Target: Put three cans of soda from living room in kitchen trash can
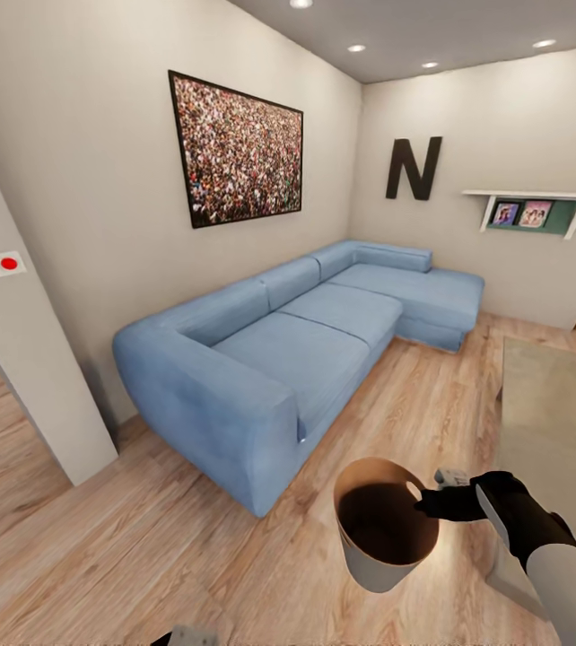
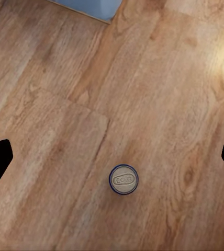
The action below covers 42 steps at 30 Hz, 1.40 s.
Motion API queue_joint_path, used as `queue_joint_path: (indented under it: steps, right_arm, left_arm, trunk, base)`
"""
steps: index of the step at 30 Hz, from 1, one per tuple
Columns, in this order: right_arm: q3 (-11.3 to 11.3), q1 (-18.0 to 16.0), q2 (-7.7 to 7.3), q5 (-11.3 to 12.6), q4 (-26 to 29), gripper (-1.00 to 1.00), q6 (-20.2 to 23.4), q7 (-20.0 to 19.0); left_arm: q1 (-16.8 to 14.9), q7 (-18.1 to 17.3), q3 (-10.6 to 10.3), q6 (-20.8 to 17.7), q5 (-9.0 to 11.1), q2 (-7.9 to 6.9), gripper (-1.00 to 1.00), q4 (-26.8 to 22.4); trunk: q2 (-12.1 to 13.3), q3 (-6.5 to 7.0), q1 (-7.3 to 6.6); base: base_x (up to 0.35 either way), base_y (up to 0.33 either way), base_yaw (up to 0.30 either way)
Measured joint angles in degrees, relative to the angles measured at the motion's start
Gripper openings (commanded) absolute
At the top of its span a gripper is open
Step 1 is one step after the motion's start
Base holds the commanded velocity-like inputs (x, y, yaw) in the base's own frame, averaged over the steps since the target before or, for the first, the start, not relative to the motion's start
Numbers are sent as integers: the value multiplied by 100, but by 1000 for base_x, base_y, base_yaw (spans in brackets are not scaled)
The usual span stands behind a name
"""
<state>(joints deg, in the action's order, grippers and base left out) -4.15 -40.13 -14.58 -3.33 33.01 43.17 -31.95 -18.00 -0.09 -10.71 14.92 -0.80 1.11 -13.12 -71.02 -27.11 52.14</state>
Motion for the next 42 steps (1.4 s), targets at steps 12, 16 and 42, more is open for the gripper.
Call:
queue_joint_path:
  steps: [12,16,42]
  right_arm:
    - [17,0,7,-2,-2,-100,0,0]
    - [17,0,2,5,0,-100,3,-1]
    - [14,7,-1,10,66,-100,1,-1]
  left_arm:
    - [-2,0,-2,20,7,3,100,2]
    - [-2,0,-2,25,9,3,100,2]
    - [-2,0,-19,68,-6,4,100,9]
  trunk:
    - [-481,-322,264]
    - [-642,-429,351]
    - [-1685,-1126,922]
  base:
    - [0,0,0]
    - [0,0,0]
    - [0,0,0]
